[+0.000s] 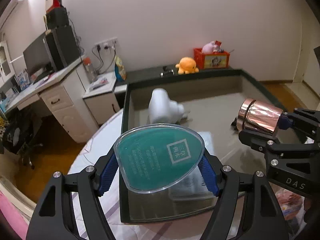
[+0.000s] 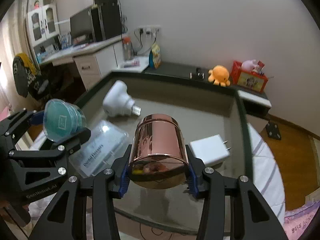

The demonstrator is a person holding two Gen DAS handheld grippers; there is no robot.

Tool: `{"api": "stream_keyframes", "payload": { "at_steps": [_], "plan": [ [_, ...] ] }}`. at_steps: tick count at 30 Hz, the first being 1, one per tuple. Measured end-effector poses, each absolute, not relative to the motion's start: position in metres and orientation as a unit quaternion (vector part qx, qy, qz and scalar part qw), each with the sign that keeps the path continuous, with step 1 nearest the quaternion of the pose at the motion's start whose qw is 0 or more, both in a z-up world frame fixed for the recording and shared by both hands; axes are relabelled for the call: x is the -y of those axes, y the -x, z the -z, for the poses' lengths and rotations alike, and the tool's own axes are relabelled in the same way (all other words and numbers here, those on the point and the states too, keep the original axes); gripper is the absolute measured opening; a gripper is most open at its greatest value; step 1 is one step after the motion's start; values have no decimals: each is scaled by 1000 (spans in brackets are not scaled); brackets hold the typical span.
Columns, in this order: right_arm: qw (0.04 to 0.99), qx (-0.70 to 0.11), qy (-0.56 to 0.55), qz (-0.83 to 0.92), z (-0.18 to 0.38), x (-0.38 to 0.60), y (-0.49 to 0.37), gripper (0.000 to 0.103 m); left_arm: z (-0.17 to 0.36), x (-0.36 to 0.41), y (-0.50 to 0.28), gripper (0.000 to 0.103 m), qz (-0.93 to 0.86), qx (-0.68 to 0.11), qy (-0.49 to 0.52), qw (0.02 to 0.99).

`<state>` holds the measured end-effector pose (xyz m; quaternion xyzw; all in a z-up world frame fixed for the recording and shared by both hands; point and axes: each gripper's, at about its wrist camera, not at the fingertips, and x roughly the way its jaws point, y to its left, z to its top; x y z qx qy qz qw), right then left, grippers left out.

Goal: Organize rigid objects
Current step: 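Lower the teal heart case into the pink box with left tool while right tool releases the cylinder there, then move both tools back over the remaining items on the bed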

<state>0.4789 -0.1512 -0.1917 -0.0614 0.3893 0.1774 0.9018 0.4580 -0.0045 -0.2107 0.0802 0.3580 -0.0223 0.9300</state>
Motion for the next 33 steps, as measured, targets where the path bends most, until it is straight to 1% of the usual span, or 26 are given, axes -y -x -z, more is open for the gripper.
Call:
{"api": "stream_keyframes", "payload": {
  "at_steps": [4,8,10,11,13,15,17,18,19,21,22,23,29,30,31,33],
  "plan": [
    [894,-403,64,-182,198,149,-485,48,213,3,-456,75,14,-357,-88,930],
    [898,-397,53,-181,191,157,-478,49,204,5,-447,85,25,-346,-85,934],
    [902,-389,45,-180,184,159,-477,59,193,1,-438,90,21,-332,-80,940],
    [906,-382,41,-181,179,161,-472,62,187,-1,-435,94,21,-326,-75,942],
    [915,-362,37,-175,164,163,-461,73,171,-7,-416,96,21,-305,-64,950],
    [925,-336,30,-173,147,170,-439,80,158,-10,-398,99,23,-289,-56,955],
    [934,-313,26,-170,134,175,-420,80,143,-14,-371,103,20,-262,-47,964],
    [941,-295,23,-166,124,179,-402,82,134,-15,-355,103,21,-245,-43,968],
    [944,-285,22,-164,119,179,-394,85,127,-15,-343,103,22,-234,-40,971],
    [954,-254,19,-160,105,186,-364,87,114,-18,-312,103,21,-207,-26,978],
    [957,-242,17,-156,100,189,-353,91,109,-19,-301,103,21,-196,-23,980],
    [961,-229,14,-153,95,191,-339,92,104,-19,-286,103,19,-183,-19,983],
    [977,-159,11,-140,77,202,-260,92,90,-14,-212,103,-1,-132,-8,991],
    [979,-150,11,-135,75,202,-249,95,89,-11,-205,103,2,-131,-10,991],
    [981,-144,13,-132,74,204,-243,103,89,-9,-195,103,5,-130,-12,991],
    [986,-118,18,-114,72,205,-221,103,89,-3,-177,103,3,-122,-21,992]
  ]
}}
